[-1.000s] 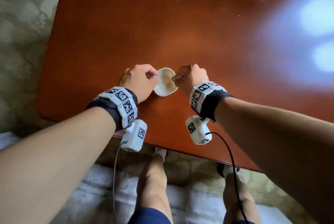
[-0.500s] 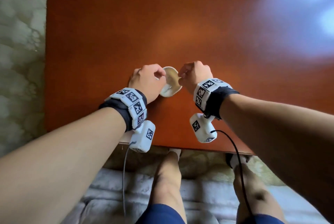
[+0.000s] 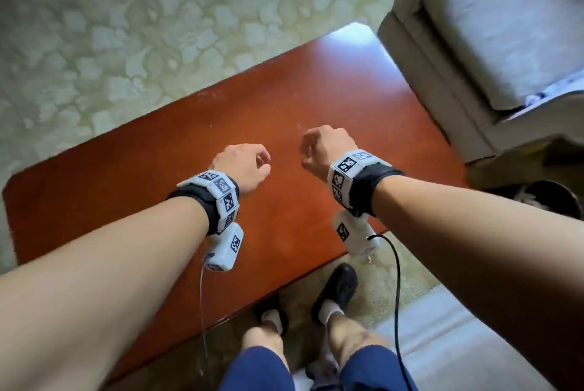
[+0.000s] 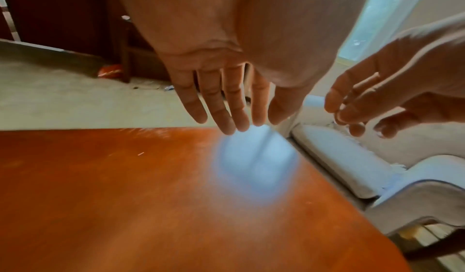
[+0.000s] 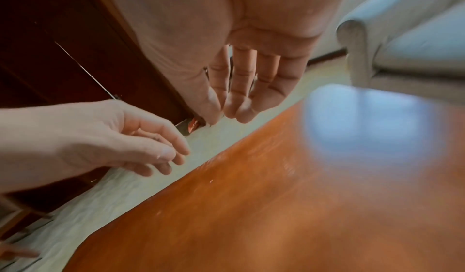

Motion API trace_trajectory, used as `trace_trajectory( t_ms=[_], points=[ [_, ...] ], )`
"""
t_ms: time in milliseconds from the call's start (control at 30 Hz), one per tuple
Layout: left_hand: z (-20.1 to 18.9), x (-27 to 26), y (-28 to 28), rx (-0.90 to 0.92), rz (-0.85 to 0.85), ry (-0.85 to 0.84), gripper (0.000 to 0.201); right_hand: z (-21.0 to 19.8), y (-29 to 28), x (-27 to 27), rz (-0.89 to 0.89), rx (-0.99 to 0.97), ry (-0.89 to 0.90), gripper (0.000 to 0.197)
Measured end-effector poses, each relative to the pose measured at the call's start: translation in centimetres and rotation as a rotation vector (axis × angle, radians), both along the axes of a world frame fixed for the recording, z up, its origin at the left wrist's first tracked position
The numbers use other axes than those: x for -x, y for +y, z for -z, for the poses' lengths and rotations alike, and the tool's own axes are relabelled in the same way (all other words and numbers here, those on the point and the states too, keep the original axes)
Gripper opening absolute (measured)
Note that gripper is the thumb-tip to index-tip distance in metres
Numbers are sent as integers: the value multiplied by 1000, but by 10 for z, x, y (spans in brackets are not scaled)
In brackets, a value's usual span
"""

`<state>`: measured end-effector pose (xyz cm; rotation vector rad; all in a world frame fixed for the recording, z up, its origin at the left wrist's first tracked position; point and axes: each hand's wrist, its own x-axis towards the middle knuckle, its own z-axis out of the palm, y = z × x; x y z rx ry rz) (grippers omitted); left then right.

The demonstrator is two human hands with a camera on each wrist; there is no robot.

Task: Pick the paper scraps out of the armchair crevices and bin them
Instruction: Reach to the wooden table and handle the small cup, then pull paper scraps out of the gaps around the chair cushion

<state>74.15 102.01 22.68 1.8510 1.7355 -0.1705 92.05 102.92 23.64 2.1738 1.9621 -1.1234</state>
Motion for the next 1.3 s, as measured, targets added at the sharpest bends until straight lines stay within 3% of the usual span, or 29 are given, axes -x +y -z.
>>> trace_trajectory(
  t_ms=[167,300,433,567,700,800,867,1067,1167,1300],
  points=[
    [-73,-148,37,-100,260,-29,8,-83,-14,-146,183,-112,-52,13],
    [-119,-264,21,-137,542,-50,13,-137,-67,-249,434,-166,-114,13],
    [-151,-363,-35,-160,853,-98,15,-174,-161,-320,681,-169,-181,13],
    [-173,-430,-122,-162,1220,-117,15,-196,-294,-339,1024,-174,-240,6],
    [-193,-458,-235,-190,1548,-176,22,-215,-435,-313,1374,-124,-309,7],
    [-197,-451,-338,-169,1810,-234,17,-218,-541,-260,1615,-76,-356,10],
    [-200,-443,-376,-126,1884,-247,16,-218,-576,-235,1696,-47,-362,11],
    [-212,-361,-527,-64,2318,-228,22,-219,-717,-98,1959,106,-374,10],
    [-218,-324,-582,-101,2440,-188,21,-217,-771,-40,2051,115,-387,20],
    [-227,-274,-657,-157,2521,-233,17,-213,-835,30,2113,81,-405,12]
  ],
)
